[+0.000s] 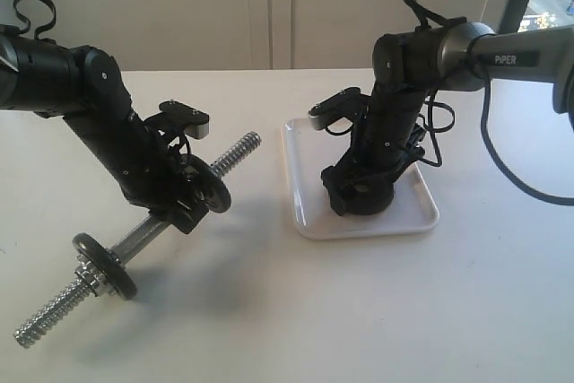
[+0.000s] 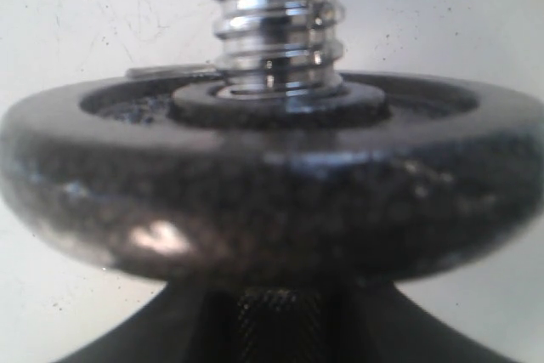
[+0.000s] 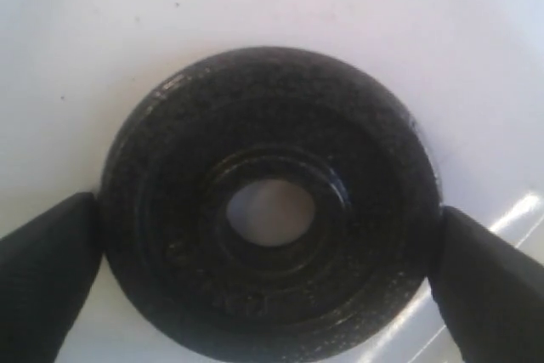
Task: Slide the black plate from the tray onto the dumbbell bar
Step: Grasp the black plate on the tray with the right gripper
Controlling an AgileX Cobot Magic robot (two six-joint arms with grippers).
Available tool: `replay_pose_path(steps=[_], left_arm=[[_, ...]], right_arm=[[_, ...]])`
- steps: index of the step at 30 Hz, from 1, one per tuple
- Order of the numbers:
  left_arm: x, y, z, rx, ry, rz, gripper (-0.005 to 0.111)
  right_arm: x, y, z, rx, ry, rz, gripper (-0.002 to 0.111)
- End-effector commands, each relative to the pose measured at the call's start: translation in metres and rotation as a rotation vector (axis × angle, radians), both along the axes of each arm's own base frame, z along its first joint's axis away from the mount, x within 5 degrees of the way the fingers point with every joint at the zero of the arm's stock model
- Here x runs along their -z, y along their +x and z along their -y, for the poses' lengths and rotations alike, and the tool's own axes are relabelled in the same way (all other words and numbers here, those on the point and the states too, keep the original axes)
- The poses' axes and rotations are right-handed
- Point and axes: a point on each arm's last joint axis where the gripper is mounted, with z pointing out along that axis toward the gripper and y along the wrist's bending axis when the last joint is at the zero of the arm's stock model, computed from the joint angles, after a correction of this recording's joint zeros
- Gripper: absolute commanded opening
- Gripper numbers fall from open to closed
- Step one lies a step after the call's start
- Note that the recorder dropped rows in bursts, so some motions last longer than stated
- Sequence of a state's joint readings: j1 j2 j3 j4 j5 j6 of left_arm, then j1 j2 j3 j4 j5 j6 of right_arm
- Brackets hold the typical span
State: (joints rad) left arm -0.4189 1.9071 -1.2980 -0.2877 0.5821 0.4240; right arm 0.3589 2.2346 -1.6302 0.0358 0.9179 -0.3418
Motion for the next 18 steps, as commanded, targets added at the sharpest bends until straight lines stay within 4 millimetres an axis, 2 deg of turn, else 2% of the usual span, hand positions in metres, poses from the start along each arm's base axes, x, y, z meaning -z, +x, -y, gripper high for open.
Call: replay_pose_path(steps=[1, 9, 15, 16, 18], left_arm=[[-0.0262, -0.0006, 0.0036, -0.021, -0.068, 0.058, 0.0], [-0.0261, -0.0008, 0.0036, -0.02, -0.067, 0.056, 0.0], [-0.0261, -0.0008, 0.0036, -0.02, -0.067, 0.056, 0.0], [-0.0261, -0.0008, 0.0036, -0.02, -0.067, 0.056, 0.0], [-0.0261, -0.0008, 0.0036, -0.02, -0.067, 0.056, 0.0]], right_arm=[[0.0354, -0.0022, 0.006, 0.004, -0.059, -0.029, 0.096], [0.0352, 0.0002, 0.005, 0.049, -0.043, -0.004, 0.096], [0.0356, -0.0046, 0.0079, 0.044, -0.077, -0.056, 0.095], [0.0357, -0.0056, 0.0083, 0.047, -0.081, -0.068, 0.088], [0.0357, -0.0056, 0.0084, 0.048, -0.082, -0.068, 0.063]])
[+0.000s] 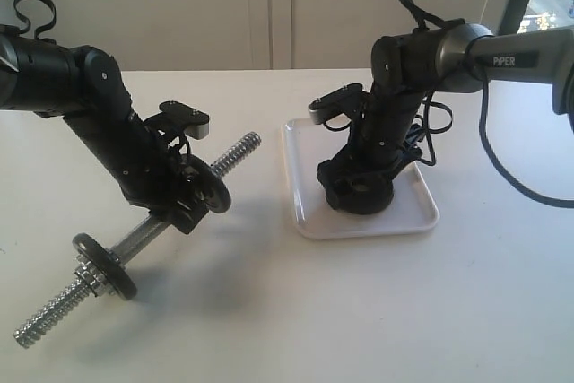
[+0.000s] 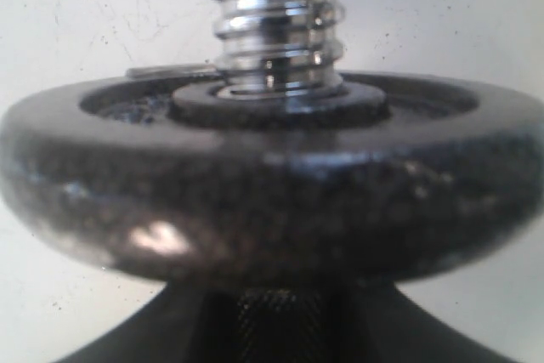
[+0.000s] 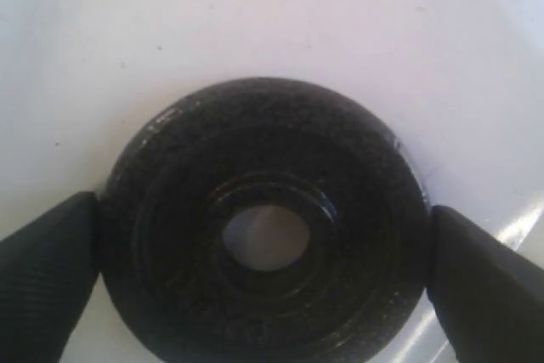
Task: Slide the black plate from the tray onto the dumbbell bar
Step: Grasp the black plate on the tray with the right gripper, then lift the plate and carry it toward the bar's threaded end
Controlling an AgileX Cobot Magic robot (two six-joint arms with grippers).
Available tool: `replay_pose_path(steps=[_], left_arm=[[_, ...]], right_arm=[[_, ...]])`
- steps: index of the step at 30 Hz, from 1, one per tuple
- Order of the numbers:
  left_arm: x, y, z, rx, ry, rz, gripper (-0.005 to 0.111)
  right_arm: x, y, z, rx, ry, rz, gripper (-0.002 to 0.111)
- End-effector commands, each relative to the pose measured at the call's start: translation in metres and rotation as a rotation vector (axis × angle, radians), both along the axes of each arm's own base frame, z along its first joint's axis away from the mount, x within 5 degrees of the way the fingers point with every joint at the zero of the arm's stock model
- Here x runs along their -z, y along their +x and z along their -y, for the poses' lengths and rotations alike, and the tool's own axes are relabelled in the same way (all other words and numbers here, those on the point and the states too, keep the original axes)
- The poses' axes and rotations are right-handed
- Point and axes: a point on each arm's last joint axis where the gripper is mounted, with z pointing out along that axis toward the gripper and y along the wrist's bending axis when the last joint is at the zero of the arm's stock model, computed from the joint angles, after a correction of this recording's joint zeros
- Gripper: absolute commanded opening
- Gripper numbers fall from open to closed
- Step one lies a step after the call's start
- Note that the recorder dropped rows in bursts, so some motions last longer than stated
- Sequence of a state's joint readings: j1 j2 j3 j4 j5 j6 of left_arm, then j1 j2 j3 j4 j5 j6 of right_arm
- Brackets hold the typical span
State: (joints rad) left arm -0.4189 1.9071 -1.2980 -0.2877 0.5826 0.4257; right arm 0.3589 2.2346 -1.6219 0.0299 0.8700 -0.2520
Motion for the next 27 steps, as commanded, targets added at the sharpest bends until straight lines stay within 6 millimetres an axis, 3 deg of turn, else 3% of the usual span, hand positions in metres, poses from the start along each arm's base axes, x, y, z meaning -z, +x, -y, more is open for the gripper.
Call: replay_pose_path(steps=[1, 3, 5, 12, 16, 27], left_arm=[[-0.026, -0.001, 0.004, -0.022, -0.067, 0.056, 0.0], [-0.026, -0.001, 0.004, -0.02, -0.066, 0.052, 0.0], [-0.026, -0.001, 0.004, -0.012, -0.064, 0.053, 0.0], [-0.026, -0.002, 0.003, 0.012, -0.059, 0.052, 0.0], [-0.026, -0.003, 0.003, 0.044, -0.053, 0.055, 0.0], [-0.027, -0.007, 0.007, 0.126, -0.09, 0.046, 0.0]], right_arm=[[0.034, -0.007, 0.008, -0.038, -0.09, -0.085, 0.043], [0.03, 0.002, 0.005, -0.011, -0.052, 0.004, 0.015], [0.023, 0.004, 0.004, 0.007, -0.036, 0.037, 0.001], [-0.02, 0.005, -0.002, 0.014, 0.092, 0.119, 0.0], [-0.043, 0.004, -0.001, -0.01, 0.326, 0.089, 0.0], [-0.07, 0.017, 0.038, 0.008, 0.844, 0.021, 0.0]])
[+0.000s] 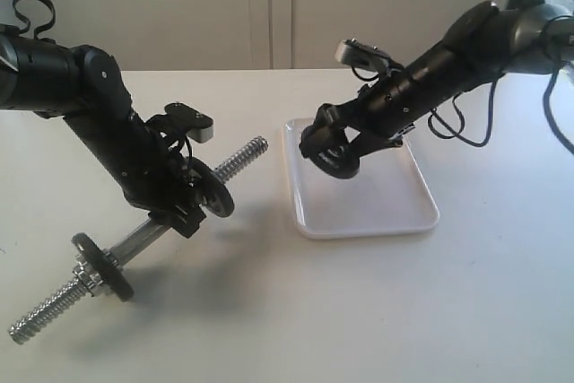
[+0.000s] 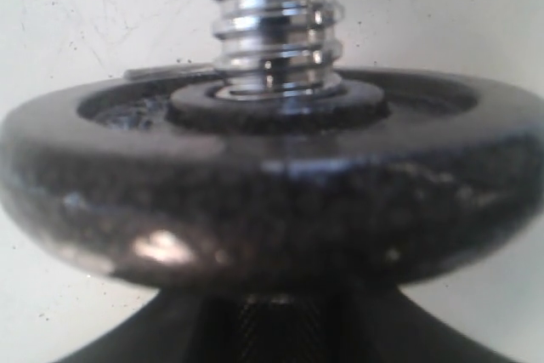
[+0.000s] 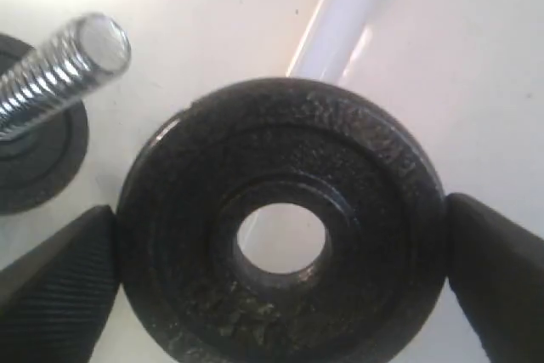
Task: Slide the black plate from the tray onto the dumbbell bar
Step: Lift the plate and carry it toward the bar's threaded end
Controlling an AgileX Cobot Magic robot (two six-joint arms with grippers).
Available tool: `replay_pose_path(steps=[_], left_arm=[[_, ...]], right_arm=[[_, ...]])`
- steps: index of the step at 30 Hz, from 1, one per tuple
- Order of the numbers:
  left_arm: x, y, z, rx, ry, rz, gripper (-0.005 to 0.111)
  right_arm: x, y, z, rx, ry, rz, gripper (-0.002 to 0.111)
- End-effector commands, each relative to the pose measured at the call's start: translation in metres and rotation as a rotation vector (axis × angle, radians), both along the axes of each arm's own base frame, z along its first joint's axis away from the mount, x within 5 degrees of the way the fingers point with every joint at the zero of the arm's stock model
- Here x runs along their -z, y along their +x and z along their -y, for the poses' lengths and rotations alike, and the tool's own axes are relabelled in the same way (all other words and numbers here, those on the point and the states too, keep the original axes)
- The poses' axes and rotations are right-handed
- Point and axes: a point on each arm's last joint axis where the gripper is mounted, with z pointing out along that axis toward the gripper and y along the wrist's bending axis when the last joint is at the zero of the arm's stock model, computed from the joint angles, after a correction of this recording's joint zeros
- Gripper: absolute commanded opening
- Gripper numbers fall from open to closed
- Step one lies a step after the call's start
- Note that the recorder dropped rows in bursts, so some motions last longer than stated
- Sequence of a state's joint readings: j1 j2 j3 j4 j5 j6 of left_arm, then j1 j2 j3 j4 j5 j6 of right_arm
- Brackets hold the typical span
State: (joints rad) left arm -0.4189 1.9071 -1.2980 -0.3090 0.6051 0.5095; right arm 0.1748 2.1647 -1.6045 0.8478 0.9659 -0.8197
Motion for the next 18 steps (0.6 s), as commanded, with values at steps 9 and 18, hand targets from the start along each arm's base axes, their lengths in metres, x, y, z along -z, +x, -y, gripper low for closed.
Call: replay_pose_path(steps=[9, 18], left_arm=[[-0.029, -0.008, 0.012, 0.126, -0.148, 0.038, 0.0], [-0.029, -0.01, 0.013, 0.159, -0.158, 0.034, 0.0]], right_arm=[[-0.013, 0.009, 0.017, -0.022, 0.458, -0.035, 0.0], [0.005, 0.016, 0.015, 0.027, 0.539, -0.06, 0.0]])
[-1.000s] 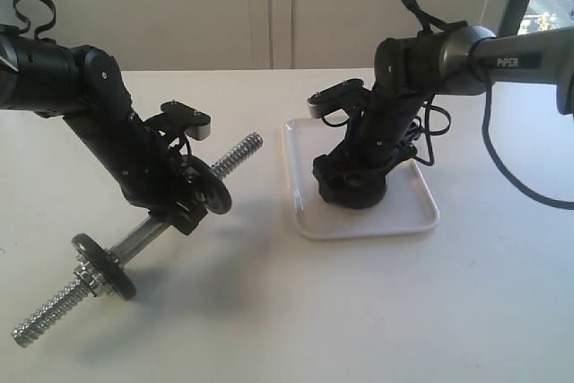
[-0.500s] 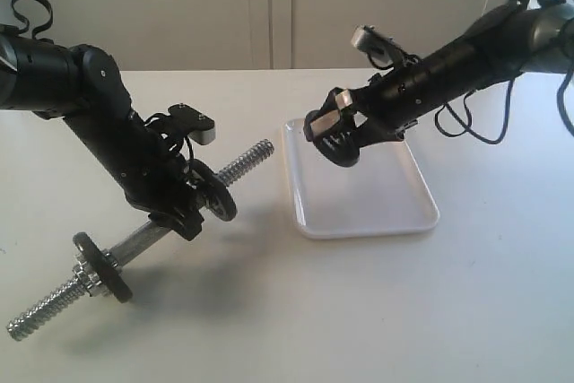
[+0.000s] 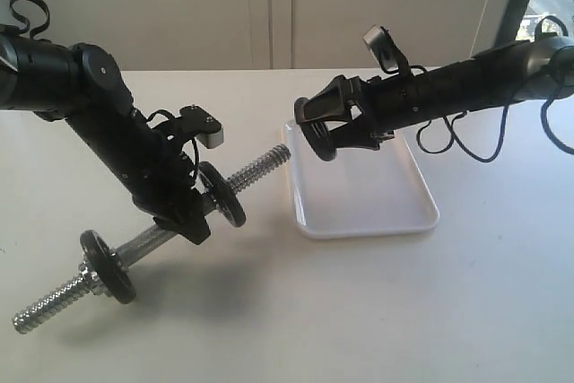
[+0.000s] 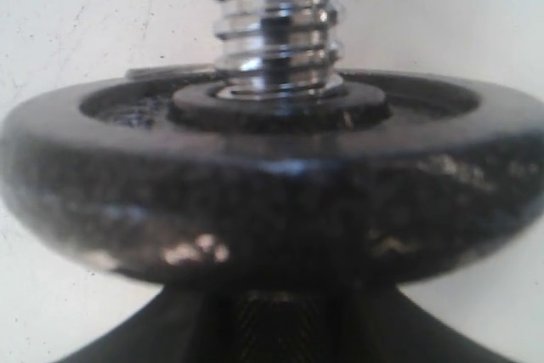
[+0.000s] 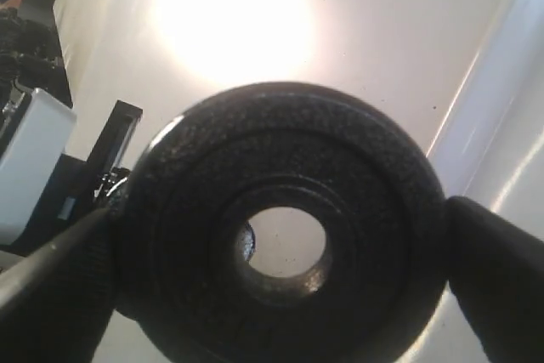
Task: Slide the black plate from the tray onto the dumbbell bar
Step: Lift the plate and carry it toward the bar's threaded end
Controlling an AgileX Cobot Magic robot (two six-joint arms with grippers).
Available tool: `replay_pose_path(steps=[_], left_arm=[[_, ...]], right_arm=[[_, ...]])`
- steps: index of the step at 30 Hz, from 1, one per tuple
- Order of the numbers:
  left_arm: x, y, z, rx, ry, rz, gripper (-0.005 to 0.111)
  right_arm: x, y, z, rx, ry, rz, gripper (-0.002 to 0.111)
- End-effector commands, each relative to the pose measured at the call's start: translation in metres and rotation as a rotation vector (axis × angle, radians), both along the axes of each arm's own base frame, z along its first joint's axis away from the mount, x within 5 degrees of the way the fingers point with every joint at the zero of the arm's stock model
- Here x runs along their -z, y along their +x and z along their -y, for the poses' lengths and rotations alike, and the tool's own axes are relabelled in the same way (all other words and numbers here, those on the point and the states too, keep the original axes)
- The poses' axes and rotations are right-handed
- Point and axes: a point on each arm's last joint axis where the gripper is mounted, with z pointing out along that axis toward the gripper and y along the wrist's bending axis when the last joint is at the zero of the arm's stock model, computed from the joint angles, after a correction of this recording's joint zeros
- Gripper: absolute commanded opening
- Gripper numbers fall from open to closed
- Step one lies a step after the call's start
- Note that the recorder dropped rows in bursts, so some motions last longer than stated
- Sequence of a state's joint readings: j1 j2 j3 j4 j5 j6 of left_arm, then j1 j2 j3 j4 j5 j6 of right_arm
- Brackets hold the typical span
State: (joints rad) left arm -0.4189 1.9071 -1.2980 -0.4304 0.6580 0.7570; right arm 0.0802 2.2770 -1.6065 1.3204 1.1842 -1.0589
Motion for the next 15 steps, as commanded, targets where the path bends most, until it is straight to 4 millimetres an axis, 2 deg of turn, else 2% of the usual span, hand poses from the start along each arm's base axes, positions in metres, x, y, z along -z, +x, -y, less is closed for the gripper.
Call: replay_pose_path(steps=[1, 5, 15], left_arm=[[-0.027, -0.003, 0.006, -0.023, -0.096, 0.022, 0.0], [-0.027, -0.003, 0.006, -0.023, -0.096, 0.022, 0.0], [-0.027, -0.003, 0.006, -0.023, -0.096, 0.022, 0.0]], right_arm=[[-0.011, 0.003, -0.001, 0.018, 0.095, 0.016, 0.0], [-0.008, 0.005, -0.003, 0.031, 0.119, 0.001, 0.0], [-0.007, 0.0, -0.026, 0.005, 0.15, -0.013, 0.0]])
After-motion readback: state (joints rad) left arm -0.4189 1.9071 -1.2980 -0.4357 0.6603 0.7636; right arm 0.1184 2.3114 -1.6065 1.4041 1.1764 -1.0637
